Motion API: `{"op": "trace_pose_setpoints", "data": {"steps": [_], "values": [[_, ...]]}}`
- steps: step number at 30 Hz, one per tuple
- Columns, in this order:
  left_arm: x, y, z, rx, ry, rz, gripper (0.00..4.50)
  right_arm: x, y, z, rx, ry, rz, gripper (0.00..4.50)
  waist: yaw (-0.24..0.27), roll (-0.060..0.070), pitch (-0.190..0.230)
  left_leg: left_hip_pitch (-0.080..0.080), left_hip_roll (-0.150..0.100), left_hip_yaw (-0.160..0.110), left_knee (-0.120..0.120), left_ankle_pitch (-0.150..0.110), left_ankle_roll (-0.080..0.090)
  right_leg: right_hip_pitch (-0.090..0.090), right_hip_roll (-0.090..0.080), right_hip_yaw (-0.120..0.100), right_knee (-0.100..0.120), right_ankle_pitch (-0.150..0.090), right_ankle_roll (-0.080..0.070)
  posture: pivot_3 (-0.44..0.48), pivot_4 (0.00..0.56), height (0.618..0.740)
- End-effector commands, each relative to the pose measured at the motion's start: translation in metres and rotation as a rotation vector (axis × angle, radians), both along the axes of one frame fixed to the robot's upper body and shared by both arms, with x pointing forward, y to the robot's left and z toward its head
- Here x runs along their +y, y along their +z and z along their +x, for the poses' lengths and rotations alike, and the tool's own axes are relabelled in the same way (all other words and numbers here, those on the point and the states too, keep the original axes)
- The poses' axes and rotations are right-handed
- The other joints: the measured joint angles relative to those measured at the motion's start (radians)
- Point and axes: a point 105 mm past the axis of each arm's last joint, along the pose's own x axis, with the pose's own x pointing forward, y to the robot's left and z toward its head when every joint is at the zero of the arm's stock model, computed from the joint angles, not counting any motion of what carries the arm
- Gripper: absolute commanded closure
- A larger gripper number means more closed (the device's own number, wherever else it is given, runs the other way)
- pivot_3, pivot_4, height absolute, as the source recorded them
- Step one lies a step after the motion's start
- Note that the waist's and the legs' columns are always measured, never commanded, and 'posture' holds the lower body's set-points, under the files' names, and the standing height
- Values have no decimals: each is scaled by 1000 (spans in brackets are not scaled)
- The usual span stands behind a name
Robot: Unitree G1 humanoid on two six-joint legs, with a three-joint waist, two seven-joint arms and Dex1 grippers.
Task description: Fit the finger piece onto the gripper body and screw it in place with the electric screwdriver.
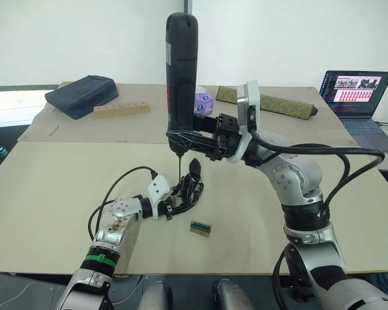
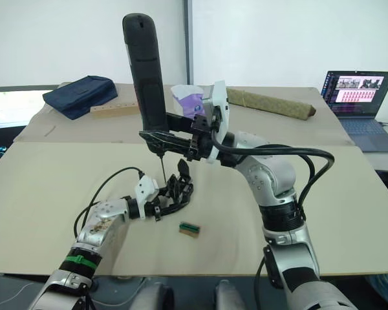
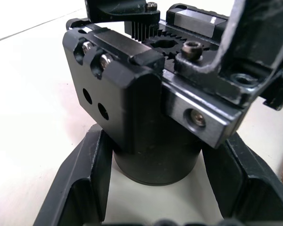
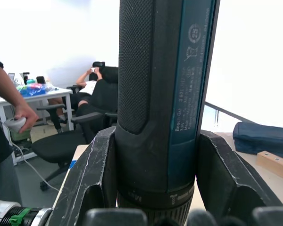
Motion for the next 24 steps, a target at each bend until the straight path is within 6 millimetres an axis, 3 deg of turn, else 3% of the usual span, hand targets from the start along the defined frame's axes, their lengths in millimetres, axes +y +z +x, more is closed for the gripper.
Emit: {"op": "trace_pose_setpoints", "data": {"steps": [1, 24], "values": [[3, -28, -11, 124, -3, 35, 2231, -4, 32, -20, -113, 69, 104, 2593, 0, 0, 0, 0, 0, 0, 0, 0, 0, 0, 0, 0, 0, 0, 0, 0, 150, 740], [3, -28, -12, 131, -5, 35, 2231, 6, 2, -8, -23, 19, 14, 2593, -2, 0, 0, 0, 0, 0, -1, 0, 0, 0, 0, 0, 0, 0, 0, 0, 150, 740]]}}
